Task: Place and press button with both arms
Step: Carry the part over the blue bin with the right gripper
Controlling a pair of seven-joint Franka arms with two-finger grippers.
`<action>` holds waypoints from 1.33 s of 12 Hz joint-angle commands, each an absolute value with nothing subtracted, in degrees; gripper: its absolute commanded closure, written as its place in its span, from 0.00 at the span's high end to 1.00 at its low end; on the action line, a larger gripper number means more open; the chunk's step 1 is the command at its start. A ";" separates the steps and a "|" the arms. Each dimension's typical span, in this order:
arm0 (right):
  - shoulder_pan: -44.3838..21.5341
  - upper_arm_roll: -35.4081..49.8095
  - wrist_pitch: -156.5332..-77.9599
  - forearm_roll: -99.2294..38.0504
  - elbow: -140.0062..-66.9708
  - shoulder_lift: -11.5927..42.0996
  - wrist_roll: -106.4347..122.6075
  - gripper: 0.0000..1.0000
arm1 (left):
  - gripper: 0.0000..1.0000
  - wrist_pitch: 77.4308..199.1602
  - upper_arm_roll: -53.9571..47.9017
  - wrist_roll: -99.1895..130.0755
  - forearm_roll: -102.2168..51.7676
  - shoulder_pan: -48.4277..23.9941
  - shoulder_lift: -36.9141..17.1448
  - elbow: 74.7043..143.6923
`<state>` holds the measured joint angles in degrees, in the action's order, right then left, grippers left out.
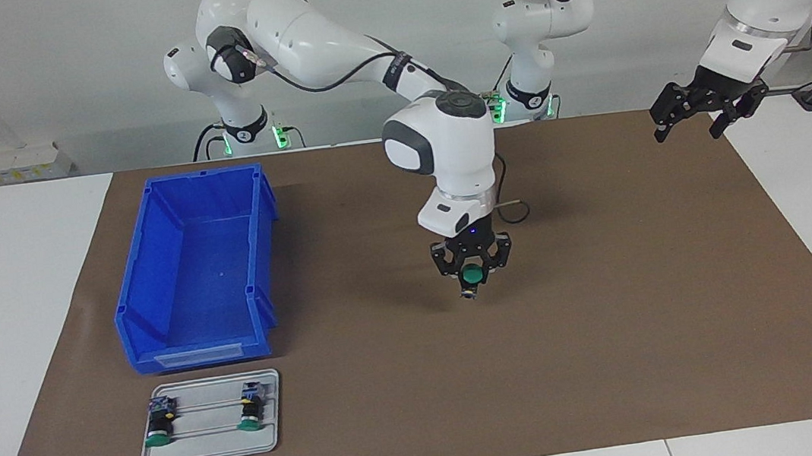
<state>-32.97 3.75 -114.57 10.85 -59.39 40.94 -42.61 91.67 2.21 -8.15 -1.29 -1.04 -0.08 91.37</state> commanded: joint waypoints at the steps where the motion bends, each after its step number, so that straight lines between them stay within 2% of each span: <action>1: -27.00 4.66 -109.35 7.30 -60.91 35.17 -37.63 0.18 | 1.00 92.46 1.76 -7.56 -0.35 -0.62 1.49 93.25; 4: -21.46 4.57 -105.75 7.21 -61.35 32.26 -35.52 0.11 | 1.00 92.55 1.76 -7.56 -0.26 -0.62 1.49 93.16; 9: -11.98 4.31 -97.65 6.77 -62.75 28.14 -27.09 0.10 | 1.00 92.46 1.76 -7.56 -0.35 -0.62 1.49 93.16; 12: -4.86 4.39 -97.82 4.50 -71.33 21.21 -20.23 0.10 | 1.00 92.55 1.76 -7.56 -0.26 -0.62 1.49 93.25; 14: -0.11 4.39 -99.74 0.20 -80.55 16.11 -16.11 0.10 | 1.00 92.46 1.76 -7.56 -0.35 -0.62 1.49 93.25; 16: 3.15 4.31 -105.87 -0.79 -91.44 11.36 -9.96 0.10 | 1.00 92.46 1.76 -7.56 -0.26 -0.62 1.49 93.16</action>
